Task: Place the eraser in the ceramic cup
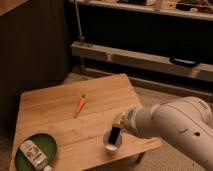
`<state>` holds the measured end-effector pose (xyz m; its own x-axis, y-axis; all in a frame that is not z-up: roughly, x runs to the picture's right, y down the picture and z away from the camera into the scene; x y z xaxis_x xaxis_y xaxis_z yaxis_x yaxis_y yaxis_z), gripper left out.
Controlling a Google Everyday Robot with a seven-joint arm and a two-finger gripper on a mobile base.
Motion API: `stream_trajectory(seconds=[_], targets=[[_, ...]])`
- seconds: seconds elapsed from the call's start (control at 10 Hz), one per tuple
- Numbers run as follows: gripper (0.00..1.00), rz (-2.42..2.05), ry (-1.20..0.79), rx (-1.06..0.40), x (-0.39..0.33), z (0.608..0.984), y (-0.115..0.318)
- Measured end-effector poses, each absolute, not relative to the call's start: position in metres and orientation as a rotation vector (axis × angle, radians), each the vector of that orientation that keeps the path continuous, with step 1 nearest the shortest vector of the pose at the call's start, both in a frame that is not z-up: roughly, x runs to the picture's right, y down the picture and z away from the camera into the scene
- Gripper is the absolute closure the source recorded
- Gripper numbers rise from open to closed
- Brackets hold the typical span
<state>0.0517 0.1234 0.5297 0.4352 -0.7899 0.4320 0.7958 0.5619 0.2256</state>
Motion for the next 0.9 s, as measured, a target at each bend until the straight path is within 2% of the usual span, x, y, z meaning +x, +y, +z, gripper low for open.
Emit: stream_trajectory(seconds=[0.4,0.5,0.9], targets=[[1.00,-0.976,-0.547,-0.025,0.052,0.551,0.129],[0.95,-0.973,-0.551,-0.027,0.051,0.557,0.130],[0.57,-0.974,-0.563,-0.035,0.045,0.579,0.129]])
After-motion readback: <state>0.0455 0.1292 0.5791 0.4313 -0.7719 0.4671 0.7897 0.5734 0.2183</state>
